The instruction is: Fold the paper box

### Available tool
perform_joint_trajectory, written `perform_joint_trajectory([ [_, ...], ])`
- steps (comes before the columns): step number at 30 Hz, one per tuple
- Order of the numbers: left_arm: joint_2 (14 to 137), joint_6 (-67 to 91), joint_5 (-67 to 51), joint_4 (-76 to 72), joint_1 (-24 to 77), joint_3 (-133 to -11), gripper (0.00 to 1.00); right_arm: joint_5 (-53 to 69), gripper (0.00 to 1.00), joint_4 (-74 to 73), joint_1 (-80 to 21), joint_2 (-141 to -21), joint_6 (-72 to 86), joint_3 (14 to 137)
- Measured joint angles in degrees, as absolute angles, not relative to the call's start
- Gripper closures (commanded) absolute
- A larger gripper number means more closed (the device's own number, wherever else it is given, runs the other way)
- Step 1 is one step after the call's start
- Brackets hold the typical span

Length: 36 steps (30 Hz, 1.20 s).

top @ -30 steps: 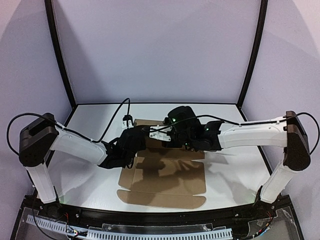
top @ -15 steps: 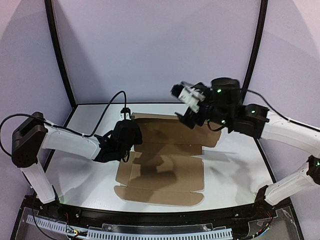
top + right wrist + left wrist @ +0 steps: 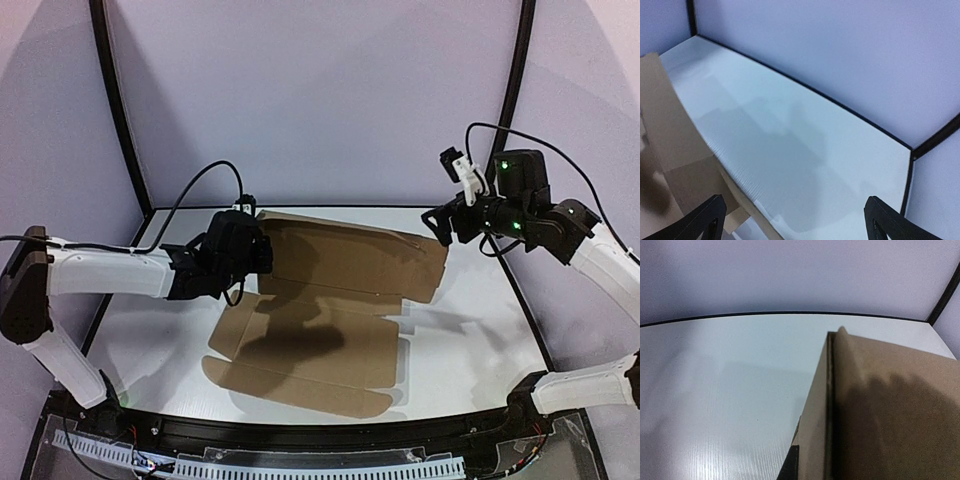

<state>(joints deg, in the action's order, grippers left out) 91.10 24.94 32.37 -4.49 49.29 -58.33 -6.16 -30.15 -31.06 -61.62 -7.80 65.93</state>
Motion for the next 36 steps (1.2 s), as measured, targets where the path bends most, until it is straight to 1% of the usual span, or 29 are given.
perform_joint_trajectory([
  [6,90.76,24.38,30.95,0.7,49.28,-60.17,0.99,2.19,0.02,-30.71,-30.98,-63.11,-10.26,65.17],
  [11,90.76,24.57,29.93,2.26,49.28,-60.38,0.99,5.54,0.02,-30.76,-30.98,-65.82,-13.16,65.17],
  [19,90.76,25.47,29.34,4.2,49.28,-60.38,0.99,7.91,0.02,-31.54,-31.21,-70.28,-16.25,64.94],
  [27,90.78,25.53,28.76,6.35,49.04,-60.39,0.99,5.66,0.02,-27.97,-34.93,-74.39,-21.29,63.09],
  [31,91.12,25.52,28.14,8.34,48.71,-60.89,0.99,5.22,0.04,-27.43,-35.66,-77.1,-24.77,63.09],
  [36,91.86,25.54,26.16,9.69,48.71,-62.48,0.99,7.22,0.06,-25.4,-35.77,-77.5,-29.69,62.61],
])
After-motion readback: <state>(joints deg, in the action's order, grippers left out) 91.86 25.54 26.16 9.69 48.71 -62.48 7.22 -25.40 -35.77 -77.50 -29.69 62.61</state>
